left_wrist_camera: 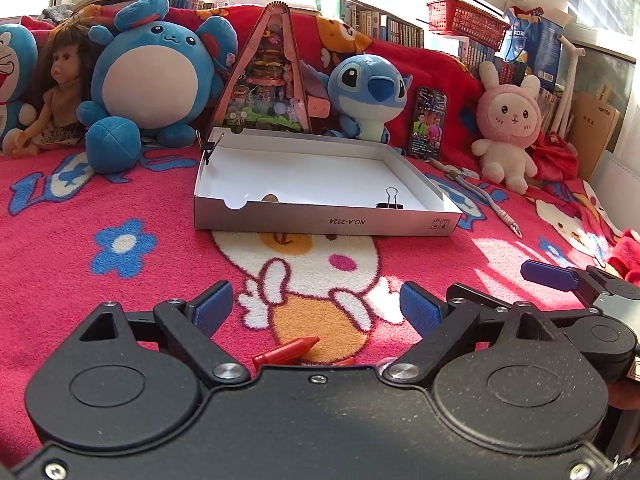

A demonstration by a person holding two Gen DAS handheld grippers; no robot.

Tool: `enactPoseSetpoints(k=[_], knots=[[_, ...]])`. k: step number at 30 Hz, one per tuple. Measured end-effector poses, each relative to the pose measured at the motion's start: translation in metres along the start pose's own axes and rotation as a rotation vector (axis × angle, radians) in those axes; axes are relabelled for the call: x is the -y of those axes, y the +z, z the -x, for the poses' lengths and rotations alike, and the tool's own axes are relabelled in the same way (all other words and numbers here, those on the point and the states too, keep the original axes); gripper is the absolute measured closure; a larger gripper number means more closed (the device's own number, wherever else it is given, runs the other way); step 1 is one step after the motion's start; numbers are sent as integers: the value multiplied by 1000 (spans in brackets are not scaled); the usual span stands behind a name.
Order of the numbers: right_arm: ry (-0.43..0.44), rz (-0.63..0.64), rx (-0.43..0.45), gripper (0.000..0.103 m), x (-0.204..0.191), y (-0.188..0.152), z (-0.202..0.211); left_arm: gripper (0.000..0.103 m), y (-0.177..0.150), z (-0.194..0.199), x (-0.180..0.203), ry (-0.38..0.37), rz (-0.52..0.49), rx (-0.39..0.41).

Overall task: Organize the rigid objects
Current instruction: 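Withdraw both open grippers from the box back toward the remaining items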

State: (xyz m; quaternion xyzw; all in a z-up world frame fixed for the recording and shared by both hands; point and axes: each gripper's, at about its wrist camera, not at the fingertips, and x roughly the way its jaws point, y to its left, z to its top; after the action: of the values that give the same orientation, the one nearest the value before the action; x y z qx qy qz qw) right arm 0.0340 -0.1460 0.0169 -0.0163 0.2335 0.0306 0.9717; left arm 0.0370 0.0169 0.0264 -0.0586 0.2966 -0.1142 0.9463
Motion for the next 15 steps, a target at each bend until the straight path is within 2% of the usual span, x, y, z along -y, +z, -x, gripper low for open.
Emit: enactPoseSetpoints(k=[15], knots=[[-24,-21,7,0,1,-20,19,13,-26,25,-4,88,-18,12]])
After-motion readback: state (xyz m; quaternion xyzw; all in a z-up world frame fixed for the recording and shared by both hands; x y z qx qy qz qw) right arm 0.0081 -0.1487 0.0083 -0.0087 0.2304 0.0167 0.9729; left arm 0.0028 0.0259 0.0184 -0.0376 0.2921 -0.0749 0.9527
